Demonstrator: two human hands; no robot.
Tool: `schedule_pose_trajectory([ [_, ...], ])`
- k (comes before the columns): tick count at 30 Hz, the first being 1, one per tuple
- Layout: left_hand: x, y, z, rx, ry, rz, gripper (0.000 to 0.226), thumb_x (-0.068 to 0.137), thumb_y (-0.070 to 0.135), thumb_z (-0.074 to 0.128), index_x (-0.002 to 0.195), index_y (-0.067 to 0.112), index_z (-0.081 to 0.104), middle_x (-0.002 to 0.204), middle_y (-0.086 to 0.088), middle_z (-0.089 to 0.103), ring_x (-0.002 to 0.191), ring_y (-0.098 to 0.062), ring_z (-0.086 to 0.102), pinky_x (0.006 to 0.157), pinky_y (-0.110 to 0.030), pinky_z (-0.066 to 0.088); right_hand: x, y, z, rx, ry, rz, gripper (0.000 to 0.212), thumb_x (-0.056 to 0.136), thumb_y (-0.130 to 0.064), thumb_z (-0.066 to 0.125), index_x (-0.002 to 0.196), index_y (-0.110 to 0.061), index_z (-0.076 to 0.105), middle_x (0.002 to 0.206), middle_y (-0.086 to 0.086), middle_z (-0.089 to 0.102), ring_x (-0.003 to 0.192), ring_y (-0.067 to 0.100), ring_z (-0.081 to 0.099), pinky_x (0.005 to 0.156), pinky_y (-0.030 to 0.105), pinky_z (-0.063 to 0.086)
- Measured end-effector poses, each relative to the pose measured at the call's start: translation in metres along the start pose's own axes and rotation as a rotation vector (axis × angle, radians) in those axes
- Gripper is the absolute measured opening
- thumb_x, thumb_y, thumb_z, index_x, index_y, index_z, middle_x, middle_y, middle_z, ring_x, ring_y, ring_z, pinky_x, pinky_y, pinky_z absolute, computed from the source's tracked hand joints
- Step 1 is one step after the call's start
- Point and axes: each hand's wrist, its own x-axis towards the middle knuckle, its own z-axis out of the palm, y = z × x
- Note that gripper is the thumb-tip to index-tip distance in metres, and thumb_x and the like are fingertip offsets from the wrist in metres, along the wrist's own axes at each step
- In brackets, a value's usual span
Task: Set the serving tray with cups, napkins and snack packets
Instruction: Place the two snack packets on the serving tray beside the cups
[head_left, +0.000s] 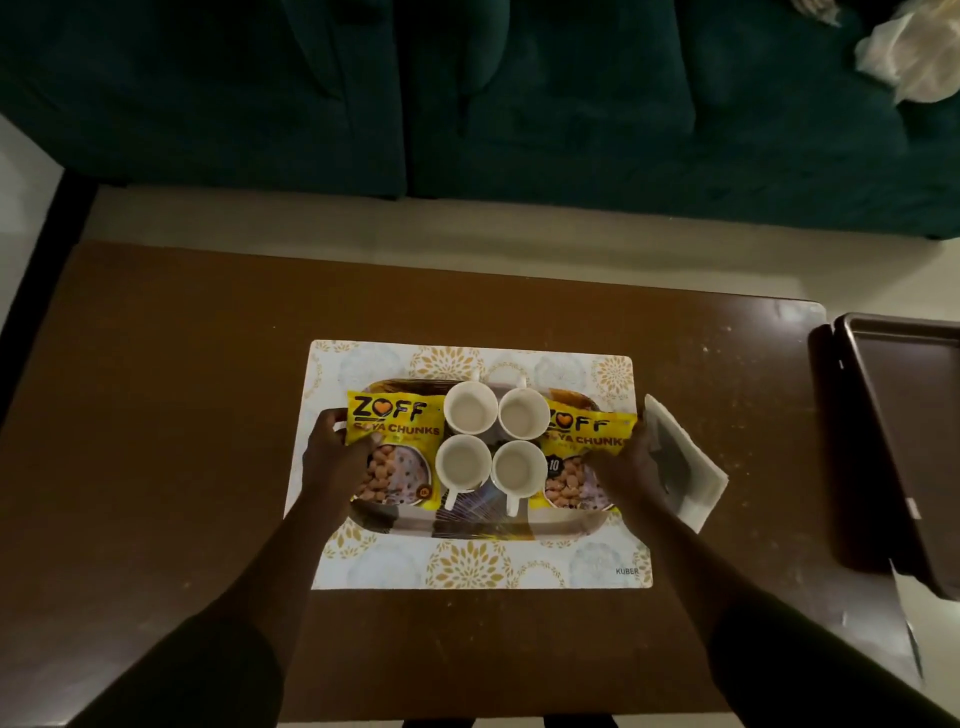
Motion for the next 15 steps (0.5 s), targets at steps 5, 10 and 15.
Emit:
schedule_pose_trajectory([
  [5,-0.015,0.0,0.009,0.147,0.113,0.104,0.052,0.082,0.019,0.074,0.126,0.013,0.046,0.118,-0.018,0.066,0.106,-0.037,0.063,0.088,-0.047,0.054,-0.003,0.001,0.007,-0.123,0.122,-0.143,0.064,0.079,-0.021,0.071,0.134,-0.017,0.039,0.132,0.007,0.059,0.121,0.026,0.055,0.094,0.029,0.041],
  [10,-0.028,-0.001,0.015,0.388,0.253,0.269,0.072,0.078,0.027,0.079,0.135,0.014,0.037,0.136,-0.018,0.05,0.122,-0.041,0.051,0.095,-0.058,0.044,-0.001,0.0,0.007,-0.264,0.211,-0.107,0.08,0.08,-0.033,0.069,0.142,-0.004,0.027,0.145,0.018,0.04,0.136,0.034,0.035,0.113,0.047,0.03],
  [15,-0.038,0.007,0.008,0.53,0.349,0.345,0.065,0.083,0.035,0.072,0.136,0.012,0.04,0.138,-0.019,0.046,0.126,-0.044,0.043,0.095,-0.062,0.039,-0.011,-0.014,-0.007,-0.293,0.245,-0.245,0.059,0.089,-0.029,0.058,0.138,-0.005,0.035,0.137,0.017,0.048,0.13,0.033,0.042,0.108,0.046,0.038],
])
